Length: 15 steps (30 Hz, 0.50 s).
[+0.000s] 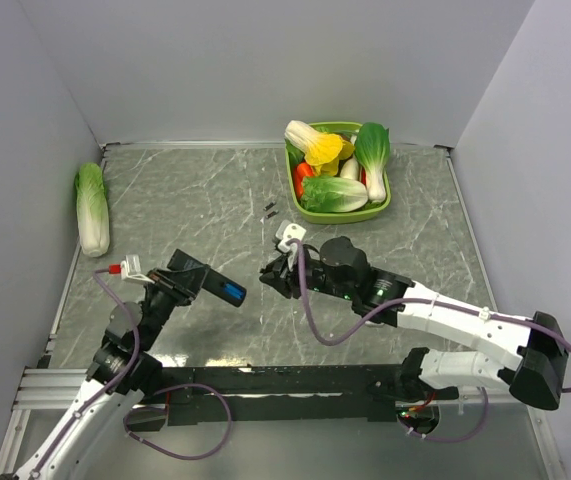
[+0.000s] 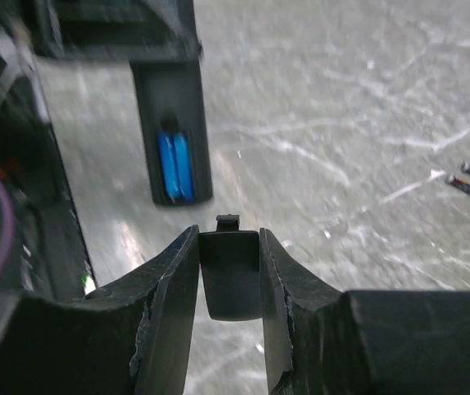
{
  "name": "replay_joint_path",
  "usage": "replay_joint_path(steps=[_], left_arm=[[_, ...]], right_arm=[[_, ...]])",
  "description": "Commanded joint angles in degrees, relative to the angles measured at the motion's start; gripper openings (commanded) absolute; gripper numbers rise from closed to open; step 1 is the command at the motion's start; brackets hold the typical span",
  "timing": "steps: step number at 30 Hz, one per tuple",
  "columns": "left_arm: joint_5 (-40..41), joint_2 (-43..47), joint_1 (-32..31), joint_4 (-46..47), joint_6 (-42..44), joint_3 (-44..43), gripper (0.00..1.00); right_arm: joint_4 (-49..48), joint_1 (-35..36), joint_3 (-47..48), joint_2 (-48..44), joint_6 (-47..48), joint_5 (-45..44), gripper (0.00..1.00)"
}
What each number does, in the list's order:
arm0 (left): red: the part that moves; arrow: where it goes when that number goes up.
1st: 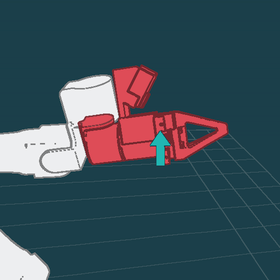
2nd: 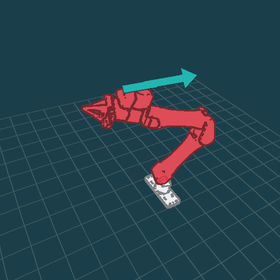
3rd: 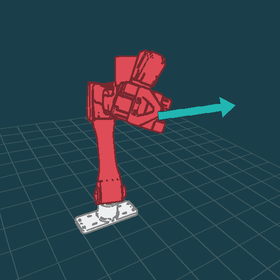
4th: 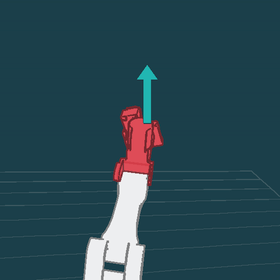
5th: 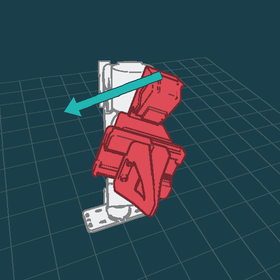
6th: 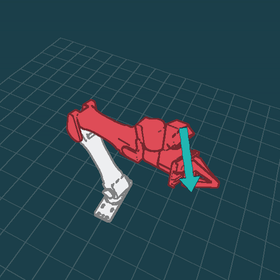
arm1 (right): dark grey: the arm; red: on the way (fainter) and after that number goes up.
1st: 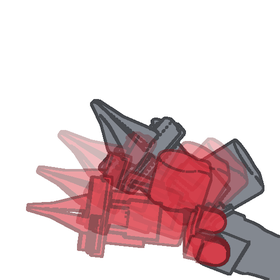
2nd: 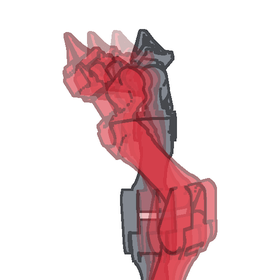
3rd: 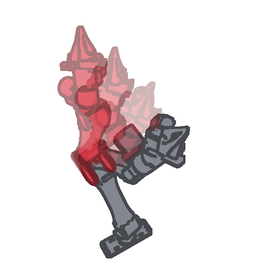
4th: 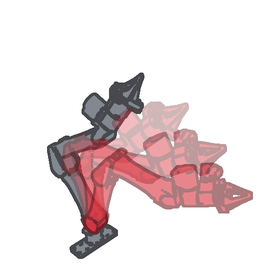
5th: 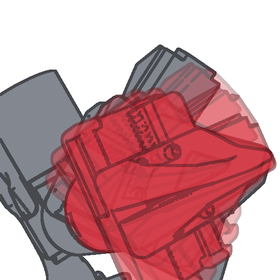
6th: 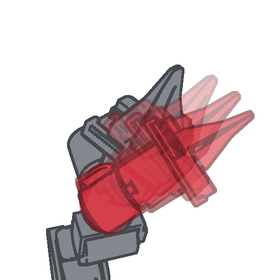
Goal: Load the batteries into the remote control
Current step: Pick up the battery cover at the center of the board.
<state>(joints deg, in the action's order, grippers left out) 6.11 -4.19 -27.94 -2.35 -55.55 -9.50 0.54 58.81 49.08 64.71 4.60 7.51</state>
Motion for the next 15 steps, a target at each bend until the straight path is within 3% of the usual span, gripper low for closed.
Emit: replay_joint_path(steps=[1,7,15], left_arm=[[-4.6,-2.3,-0.1,14.6,-8.3,2.2,0.01],[-5.6,-5.1,-0.1,22.3,-17.0,6.5,0.01],[-5.6,-6.4,-0.1,25.6,-19.9,7.3,0.01]], right_arm=[[-11.5,1.0,-3.4,-2.8,-7.8,0.3,0.05],[-21.4,2.1,-7.5,-4.1,-12.3,-1.5,0.06],[-24.4,5.1,-8.0,-2.5,-11.7,-4.5,0.06]])
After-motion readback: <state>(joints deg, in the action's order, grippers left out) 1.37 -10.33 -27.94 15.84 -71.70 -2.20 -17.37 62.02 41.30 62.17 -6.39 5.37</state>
